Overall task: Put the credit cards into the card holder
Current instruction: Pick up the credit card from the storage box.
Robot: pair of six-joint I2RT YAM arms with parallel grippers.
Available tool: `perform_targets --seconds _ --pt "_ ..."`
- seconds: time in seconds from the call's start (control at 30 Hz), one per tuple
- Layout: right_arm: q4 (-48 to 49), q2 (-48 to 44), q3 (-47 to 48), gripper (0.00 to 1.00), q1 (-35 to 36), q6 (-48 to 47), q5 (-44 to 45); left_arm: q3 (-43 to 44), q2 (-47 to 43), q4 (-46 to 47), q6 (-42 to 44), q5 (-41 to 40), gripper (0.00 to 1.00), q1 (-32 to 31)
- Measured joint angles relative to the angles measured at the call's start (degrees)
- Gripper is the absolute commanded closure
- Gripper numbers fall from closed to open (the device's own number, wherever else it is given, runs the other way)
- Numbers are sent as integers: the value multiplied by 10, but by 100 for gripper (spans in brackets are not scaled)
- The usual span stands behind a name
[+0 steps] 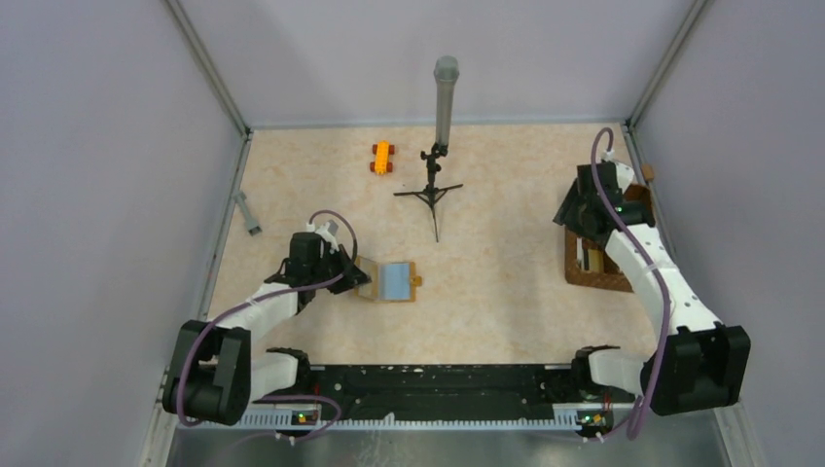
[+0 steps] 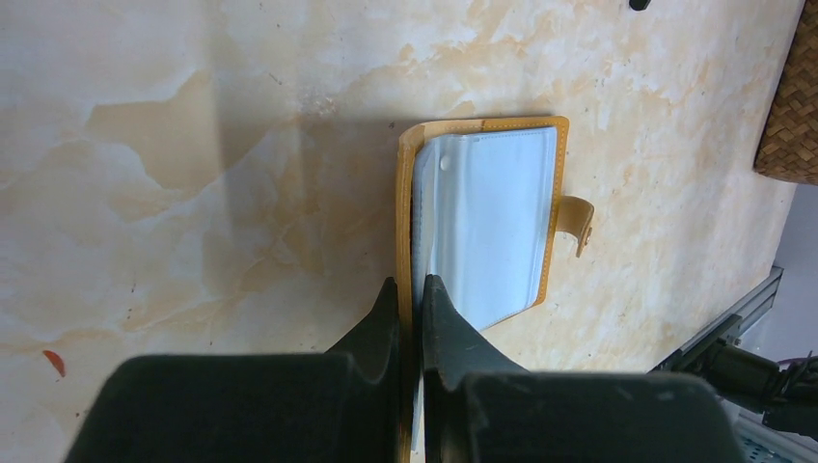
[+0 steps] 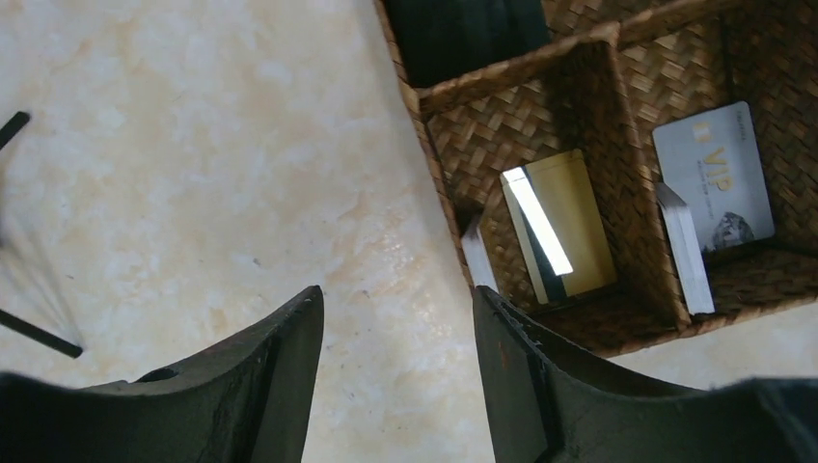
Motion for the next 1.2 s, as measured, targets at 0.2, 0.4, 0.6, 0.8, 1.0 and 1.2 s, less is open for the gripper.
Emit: perform_targets --seconds 0.2,0.4,0.6,0.8,1.0,1.2 --pt "1 -1 -43 42 -43 -3 -5 0 -3 -1 -4 1 86 0" --pt "11 15 -81 42 -64 -7 -19 -6 -8 1 -18 0 70 0" --pt "39 32 -89 43 -66 -24 -40 -10 -33 -6 -26 -20 52 0" --pt "58 42 -99 46 -66 -40 -62 -10 -62 -25 -27 -47 40 0" --pt "64 42 -102 49 -68 -48 -67 -10 -79 -55 -26 -85 37 0" --pt "64 36 -102 50 -70 -50 -67 -10 -93 -72 -26 -108 36 0"
